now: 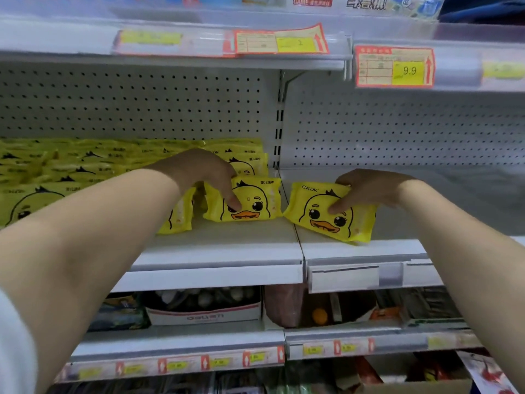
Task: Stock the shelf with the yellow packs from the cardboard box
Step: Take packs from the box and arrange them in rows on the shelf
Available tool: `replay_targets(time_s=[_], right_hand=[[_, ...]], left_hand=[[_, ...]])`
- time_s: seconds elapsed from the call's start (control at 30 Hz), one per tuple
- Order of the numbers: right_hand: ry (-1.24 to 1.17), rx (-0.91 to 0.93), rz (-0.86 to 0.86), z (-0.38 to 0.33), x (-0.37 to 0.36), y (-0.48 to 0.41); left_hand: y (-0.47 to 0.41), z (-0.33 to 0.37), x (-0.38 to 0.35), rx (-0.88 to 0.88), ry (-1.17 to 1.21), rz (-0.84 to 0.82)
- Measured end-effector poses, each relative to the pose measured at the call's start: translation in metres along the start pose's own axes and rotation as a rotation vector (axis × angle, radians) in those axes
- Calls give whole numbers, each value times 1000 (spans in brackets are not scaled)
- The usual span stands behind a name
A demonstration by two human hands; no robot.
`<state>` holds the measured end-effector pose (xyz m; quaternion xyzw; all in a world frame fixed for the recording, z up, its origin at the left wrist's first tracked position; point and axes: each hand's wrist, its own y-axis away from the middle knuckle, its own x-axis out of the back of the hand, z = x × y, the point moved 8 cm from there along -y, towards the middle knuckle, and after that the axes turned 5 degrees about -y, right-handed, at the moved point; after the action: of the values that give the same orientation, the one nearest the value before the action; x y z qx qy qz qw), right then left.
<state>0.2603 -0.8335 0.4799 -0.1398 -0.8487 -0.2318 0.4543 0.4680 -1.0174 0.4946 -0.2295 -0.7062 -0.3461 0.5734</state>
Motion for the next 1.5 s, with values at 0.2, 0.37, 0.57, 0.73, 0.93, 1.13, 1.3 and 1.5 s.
replay_targets(time_s=[0.2, 0.37, 0.57, 0.73, 0.93, 1.13, 1.3, 1.5], right_hand=[[27, 38, -93, -5, 1, 4], [49, 42, -117, -5, 0, 9], [33, 75, -130, -12, -4, 12], [30, 130, -70, -26, -4, 4], [-6, 201, -70, -53, -14, -11], [-50, 267, -86, -87, -33, -31], [-48, 339, -29, -130, -50, -49], [24, 435, 185, -168, -54, -61]], left_hand=[[-6, -1, 3, -9, -35, 28], [-9, 0, 4, -18, -43, 60], [-12, -4, 12, -11, -75, 198], [-26, -20, 13, 28, -179, 281], [-38, -31, 11, 27, -207, 245], [-41, -39, 28, -73, -53, 320], [-20, -29, 56, -192, 23, 444], [-15, -30, 29, -199, -153, 160]])
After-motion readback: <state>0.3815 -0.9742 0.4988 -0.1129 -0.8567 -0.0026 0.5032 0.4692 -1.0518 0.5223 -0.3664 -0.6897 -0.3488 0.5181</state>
